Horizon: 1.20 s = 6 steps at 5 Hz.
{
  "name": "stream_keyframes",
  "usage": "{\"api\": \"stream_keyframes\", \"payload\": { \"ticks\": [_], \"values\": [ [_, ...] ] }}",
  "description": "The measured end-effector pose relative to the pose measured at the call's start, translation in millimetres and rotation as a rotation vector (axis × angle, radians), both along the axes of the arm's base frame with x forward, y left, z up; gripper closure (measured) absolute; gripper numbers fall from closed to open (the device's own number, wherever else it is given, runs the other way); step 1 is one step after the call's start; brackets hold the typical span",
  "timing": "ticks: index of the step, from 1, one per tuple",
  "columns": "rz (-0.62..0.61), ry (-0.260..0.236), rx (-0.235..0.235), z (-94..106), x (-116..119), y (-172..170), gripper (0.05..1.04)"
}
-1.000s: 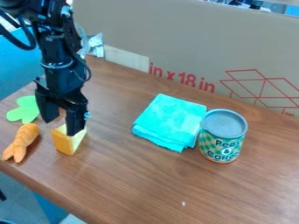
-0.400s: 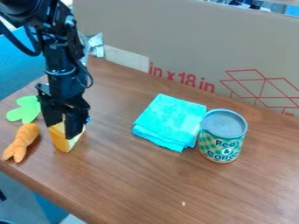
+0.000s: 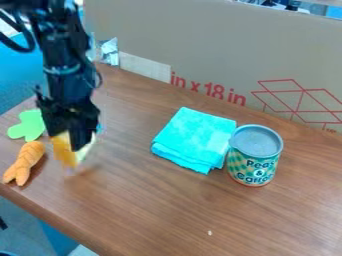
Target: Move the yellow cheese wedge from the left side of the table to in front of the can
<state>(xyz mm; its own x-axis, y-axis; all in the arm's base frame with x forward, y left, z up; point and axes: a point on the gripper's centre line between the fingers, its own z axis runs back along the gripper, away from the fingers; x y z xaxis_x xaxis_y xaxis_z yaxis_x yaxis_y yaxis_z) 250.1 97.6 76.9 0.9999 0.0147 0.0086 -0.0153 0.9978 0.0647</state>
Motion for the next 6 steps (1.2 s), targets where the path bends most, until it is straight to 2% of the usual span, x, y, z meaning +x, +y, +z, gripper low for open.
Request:
{"api": "stream_keyframes", "payload": {
  "ticks": [1, 2, 3, 4, 6],
  "values": [
    [-0.012, -0.014, 0.061, 22.4, -5, -18, 0.454],
    [-0.113, -0.048, 0.056, 48.0, -8, -65, 0.454],
    [-0.229, -0.048, 0.018, 55.7, -9, -113, 0.454],
    [-0.356, -0.071, -0.005, 55.5, -11, -164, 0.454],
    [-0.568, 0.000, 0.066, 30.2, -22, -260, 0.454]
  ]
}}
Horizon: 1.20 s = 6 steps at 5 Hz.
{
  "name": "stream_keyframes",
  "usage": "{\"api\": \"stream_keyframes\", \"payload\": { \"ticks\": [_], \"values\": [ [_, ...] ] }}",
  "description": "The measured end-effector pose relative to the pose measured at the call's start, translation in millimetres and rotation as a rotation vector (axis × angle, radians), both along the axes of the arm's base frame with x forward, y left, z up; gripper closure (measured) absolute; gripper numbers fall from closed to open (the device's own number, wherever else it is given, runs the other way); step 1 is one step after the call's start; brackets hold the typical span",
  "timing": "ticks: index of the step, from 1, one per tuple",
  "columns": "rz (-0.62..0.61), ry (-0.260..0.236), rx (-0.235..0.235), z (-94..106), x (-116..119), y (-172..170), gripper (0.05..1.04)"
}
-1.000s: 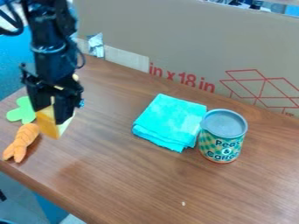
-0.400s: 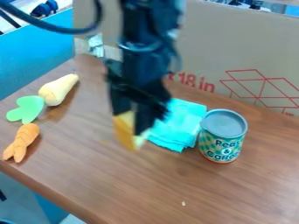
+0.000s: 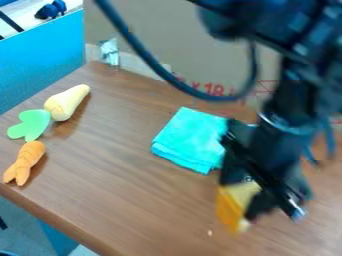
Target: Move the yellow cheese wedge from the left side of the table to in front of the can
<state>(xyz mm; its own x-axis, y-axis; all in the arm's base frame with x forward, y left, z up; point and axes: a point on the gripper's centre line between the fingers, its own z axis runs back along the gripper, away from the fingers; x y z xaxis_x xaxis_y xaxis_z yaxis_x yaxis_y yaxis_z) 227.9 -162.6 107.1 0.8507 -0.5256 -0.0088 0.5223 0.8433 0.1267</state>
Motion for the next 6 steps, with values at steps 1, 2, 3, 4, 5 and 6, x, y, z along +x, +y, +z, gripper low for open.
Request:
{"api": "stream_keyframes", "payload": {
  "ticks": [1, 2, 3, 4, 5, 6],
  "values": [
    [-0.041, 0.043, 0.040, -18.1, -3, -39, 0.454],
    [-0.048, 0.095, 0.054, -36.9, -4, -49, 0.454],
    [-0.008, 0.102, 0.059, -46.6, 1, -35, 0.454],
    [0.015, 0.095, 0.056, -49.7, 12, -22, 0.454],
    [0.020, 0.087, 0.040, -50.1, 21, -15, 0.401],
    [0.023, 0.100, 0.031, -50.2, 22, -12, 0.246]
  ]
}}
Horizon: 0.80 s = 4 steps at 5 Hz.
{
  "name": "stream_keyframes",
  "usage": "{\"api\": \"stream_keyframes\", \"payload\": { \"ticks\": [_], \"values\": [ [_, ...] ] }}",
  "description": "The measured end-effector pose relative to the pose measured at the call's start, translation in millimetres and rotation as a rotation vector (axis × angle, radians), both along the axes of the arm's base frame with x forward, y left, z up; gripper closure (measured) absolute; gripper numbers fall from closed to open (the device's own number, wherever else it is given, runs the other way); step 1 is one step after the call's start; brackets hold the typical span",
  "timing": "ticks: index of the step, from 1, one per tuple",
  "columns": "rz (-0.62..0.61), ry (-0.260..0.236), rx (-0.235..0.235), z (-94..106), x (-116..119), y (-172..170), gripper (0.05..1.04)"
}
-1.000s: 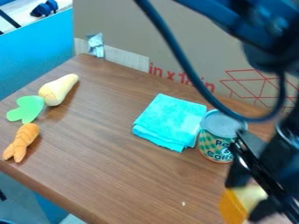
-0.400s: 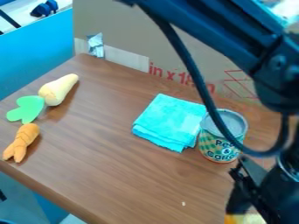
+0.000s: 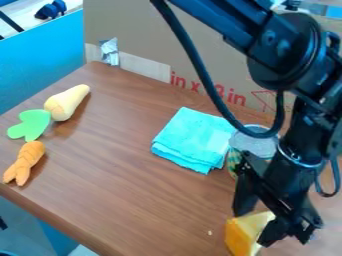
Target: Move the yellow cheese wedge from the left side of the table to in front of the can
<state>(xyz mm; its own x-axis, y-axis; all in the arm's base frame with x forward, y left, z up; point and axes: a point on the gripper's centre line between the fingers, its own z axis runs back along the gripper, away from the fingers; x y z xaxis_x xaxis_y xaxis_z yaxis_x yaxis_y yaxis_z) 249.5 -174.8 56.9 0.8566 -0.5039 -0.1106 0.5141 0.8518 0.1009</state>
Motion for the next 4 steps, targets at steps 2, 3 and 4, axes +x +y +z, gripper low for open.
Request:
{"api": "stream_keyframes", "payload": {
  "ticks": [2, 3, 4],
  "values": [
    [-0.041, 0.026, -0.025, -0.3, -10, -9, 0.073],
    [-0.019, -0.056, -0.081, 35.8, -23, 4, 0.076],
    [0.104, -0.128, -0.146, 72.5, -34, 51, 0.077]
  ]
}}
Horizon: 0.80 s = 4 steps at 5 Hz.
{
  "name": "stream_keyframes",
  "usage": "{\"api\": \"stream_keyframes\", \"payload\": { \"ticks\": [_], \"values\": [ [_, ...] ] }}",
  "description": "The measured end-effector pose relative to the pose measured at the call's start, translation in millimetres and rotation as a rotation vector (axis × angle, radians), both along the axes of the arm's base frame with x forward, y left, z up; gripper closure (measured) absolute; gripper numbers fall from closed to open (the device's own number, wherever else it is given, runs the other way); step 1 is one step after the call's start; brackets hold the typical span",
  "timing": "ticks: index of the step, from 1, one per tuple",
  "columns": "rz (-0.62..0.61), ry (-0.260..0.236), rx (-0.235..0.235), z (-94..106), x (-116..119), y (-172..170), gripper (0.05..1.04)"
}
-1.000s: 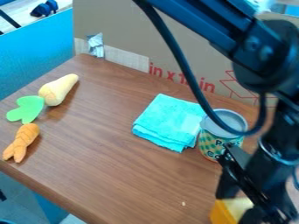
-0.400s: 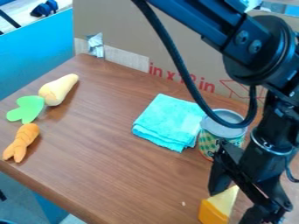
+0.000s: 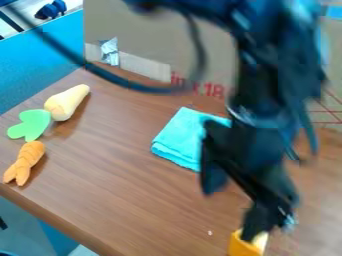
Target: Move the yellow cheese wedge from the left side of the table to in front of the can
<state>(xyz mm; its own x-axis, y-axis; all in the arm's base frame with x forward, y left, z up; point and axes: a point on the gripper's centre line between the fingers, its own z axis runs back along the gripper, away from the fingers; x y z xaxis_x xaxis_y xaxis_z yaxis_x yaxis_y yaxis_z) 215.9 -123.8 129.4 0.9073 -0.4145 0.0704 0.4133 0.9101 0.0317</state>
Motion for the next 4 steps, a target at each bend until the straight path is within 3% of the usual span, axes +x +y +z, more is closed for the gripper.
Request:
{"api": "stream_keyframes", "payload": {
  "ticks": [1, 2, 3, 4],
  "values": [
    [0.183, -0.051, 0.009, 21.3, -7, 51, 0.077],
    [0.411, -0.028, 0.232, 17.6, -8, 95, 0.077],
    [0.484, 0.003, 0.202, 2.9, -3, 142, 0.077],
    [0.549, 0.090, 0.192, -12.8, 1, 189, 0.078]
  ]
}}
